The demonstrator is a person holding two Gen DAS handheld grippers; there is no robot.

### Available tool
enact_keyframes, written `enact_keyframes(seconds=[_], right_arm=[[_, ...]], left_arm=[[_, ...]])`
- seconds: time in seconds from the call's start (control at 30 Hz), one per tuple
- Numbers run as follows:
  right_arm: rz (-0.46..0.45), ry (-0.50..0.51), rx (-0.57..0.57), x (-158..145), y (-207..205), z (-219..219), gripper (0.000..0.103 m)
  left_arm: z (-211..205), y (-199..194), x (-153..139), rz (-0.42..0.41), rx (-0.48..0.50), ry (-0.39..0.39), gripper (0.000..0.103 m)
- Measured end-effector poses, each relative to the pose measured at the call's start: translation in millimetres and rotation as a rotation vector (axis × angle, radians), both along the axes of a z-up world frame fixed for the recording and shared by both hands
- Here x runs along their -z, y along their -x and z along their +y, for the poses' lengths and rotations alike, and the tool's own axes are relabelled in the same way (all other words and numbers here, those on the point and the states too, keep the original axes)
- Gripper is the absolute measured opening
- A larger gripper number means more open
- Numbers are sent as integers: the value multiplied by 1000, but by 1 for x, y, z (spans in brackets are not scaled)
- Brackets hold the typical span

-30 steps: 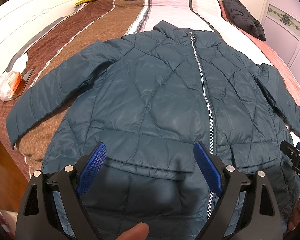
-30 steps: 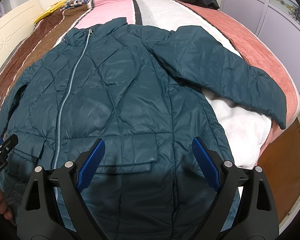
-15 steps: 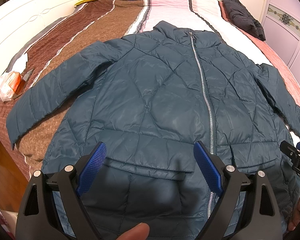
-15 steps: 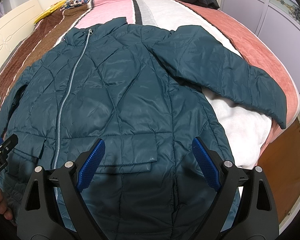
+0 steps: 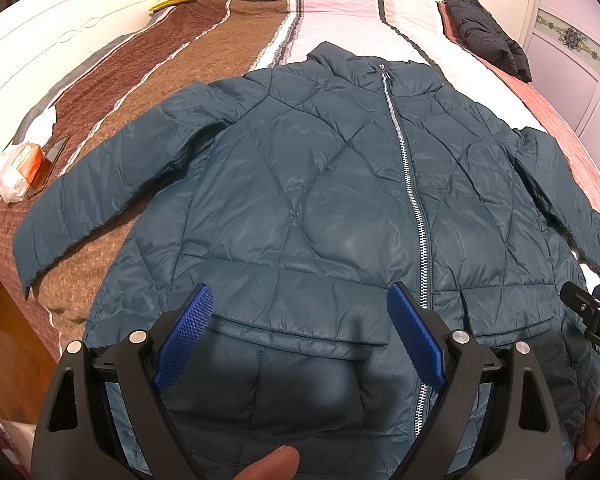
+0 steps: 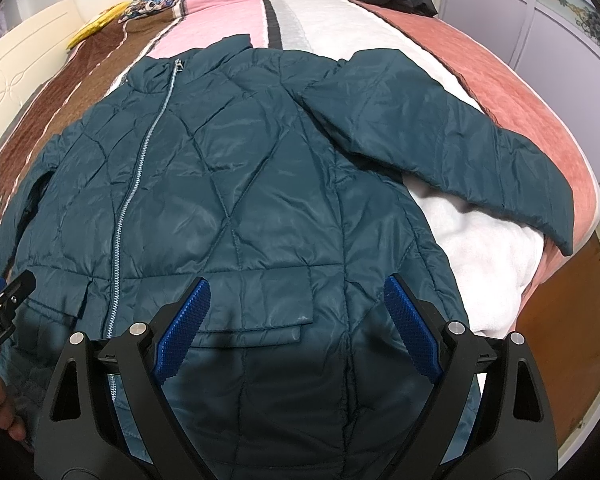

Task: Fold large clothes
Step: 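Grasp the sleeve cuff with the right tool and fold it across the jacket body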

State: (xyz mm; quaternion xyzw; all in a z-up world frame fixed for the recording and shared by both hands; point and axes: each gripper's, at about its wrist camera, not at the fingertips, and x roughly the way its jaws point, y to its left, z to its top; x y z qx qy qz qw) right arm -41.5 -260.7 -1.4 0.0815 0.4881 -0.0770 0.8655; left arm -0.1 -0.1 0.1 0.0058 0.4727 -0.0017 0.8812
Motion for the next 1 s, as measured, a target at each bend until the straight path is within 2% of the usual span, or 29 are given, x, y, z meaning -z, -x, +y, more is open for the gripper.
enact_keyframes(seconds=[0.13,0.33,0.7,0.93,1.0], right_arm=[[-4,-19,22,-2,-1,-8,88],[14,-110,132,-1,2,-44,88],[-17,-151,219,-7,10,-88,88],[-39,-257,359,-5,15,-147,88],[-48,-288,396,-5,14,-166,84]], left_arm=[[0,0,0,-1,0,1,86],[0,-1,2,4,6,3,86],[-3,-9,2,18,37,-4,86],[-15,-26,-3,34,91,10,86],[-21,-29,-8,22,115,11,86]])
